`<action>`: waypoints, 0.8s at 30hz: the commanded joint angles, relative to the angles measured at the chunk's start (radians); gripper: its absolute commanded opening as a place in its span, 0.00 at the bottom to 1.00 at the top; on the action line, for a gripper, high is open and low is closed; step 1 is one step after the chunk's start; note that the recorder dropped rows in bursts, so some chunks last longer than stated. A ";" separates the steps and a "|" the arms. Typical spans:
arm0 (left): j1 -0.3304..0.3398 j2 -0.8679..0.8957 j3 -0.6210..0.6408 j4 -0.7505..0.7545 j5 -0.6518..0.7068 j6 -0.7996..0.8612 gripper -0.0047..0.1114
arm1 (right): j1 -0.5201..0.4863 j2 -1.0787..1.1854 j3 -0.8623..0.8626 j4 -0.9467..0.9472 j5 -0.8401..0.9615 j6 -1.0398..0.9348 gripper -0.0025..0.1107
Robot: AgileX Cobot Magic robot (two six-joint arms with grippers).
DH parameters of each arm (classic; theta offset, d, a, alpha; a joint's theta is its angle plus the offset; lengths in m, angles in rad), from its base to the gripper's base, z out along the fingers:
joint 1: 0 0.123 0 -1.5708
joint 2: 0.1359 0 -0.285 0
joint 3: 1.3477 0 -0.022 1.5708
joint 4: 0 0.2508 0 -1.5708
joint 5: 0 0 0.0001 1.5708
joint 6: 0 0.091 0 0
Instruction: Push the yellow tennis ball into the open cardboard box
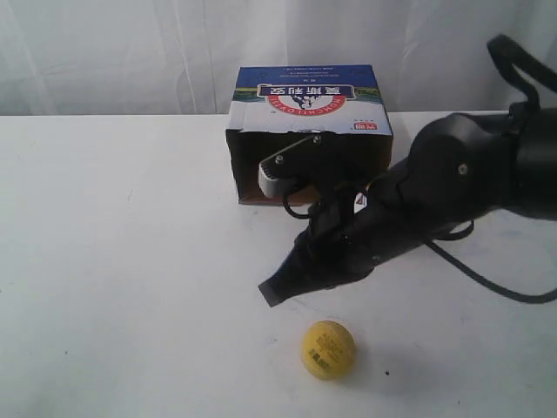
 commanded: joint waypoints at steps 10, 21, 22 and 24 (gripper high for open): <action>-0.005 -0.005 0.004 0.003 0.014 0.002 0.04 | 0.004 0.029 -0.038 -0.051 0.232 0.051 0.02; -0.005 -0.005 0.004 0.003 0.014 0.002 0.04 | 0.004 0.170 -0.038 -0.051 0.233 0.051 0.02; -0.005 -0.005 0.004 0.003 0.014 0.002 0.04 | 0.004 0.177 -0.038 -0.051 0.231 0.051 0.02; -0.005 -0.005 0.004 0.003 0.014 0.002 0.04 | 0.004 0.179 -0.038 -0.051 0.229 0.051 0.02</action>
